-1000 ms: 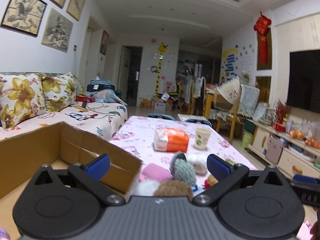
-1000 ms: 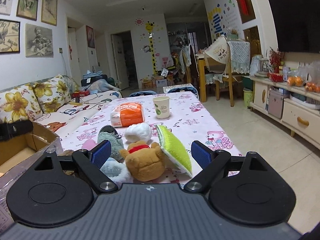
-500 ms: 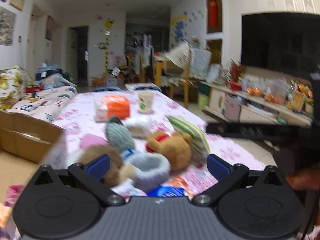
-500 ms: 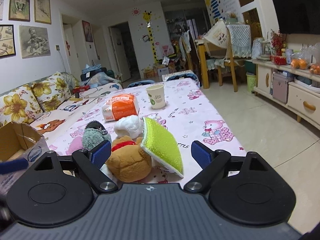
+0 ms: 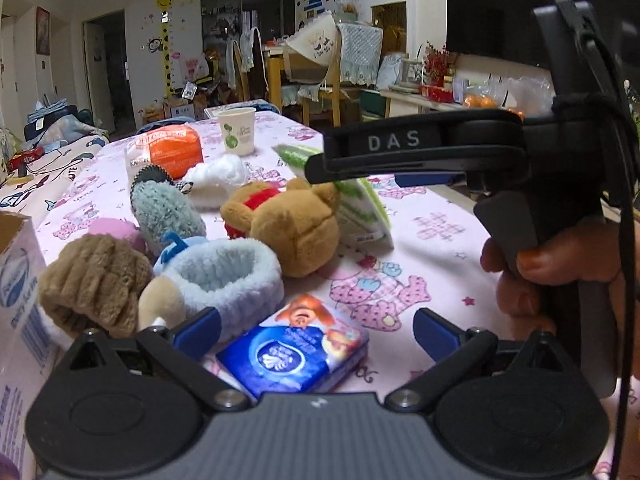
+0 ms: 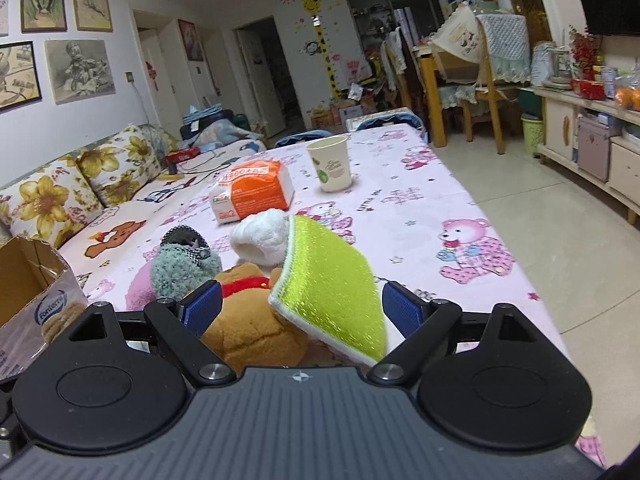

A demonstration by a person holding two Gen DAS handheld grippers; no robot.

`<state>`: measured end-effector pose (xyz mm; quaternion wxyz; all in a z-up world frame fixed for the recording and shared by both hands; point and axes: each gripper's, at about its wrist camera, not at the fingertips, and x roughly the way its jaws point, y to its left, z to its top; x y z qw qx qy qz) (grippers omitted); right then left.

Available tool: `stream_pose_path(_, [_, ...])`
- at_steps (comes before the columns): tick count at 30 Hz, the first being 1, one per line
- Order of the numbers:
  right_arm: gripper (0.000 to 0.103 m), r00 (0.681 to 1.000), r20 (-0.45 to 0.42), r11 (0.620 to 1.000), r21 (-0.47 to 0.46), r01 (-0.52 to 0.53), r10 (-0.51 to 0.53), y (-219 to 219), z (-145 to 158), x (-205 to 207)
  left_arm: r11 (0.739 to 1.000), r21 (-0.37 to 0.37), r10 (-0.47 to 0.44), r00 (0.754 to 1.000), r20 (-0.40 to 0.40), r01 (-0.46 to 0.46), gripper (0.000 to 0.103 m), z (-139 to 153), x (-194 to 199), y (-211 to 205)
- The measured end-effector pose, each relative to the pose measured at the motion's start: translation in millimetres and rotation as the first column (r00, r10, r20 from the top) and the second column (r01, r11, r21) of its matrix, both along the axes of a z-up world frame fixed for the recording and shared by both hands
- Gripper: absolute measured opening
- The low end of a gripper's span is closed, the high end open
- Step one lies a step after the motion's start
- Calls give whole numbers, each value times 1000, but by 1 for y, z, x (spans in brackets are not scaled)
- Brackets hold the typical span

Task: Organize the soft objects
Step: 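Move right tool to green sponge while left tool approaches blue Vinda tissue pack, then grasp green sponge with right tool while left tool grasps Vinda tissue pack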

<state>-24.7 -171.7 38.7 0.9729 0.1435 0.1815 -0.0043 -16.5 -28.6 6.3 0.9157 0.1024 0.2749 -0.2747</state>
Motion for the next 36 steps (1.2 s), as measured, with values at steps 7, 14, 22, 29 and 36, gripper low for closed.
stream_pose_path(7, [103, 1000, -26, 1000, 15, -10, 10, -5, -3, 8, 1000, 31, 0, 1000, -29, 1, 102, -8, 14, -7])
stream_pose_path(14, [89, 999, -52, 996, 86, 12, -7, -24, -4, 3, 996, -10, -91, 990, -107, 91, 102, -7, 2, -14])
stream_pose_path(22, [69, 995, -77, 997, -3, 71, -71, -28, 0, -8, 994, -35, -103, 988, -117, 99, 100, -10, -2, -13])
stream_pose_path(29, [64, 994, -80, 997, -33, 71, -74, -27, -5, -3, 997, 52, -59, 997, -55, 61, 74, -17, -6, -21])
stream_pose_path(36, [37, 994, -64, 995, -39, 88, -90, -30, -5, 0, 998, 42, -39, 999, -35, 41, 64, -17, -6, -19])
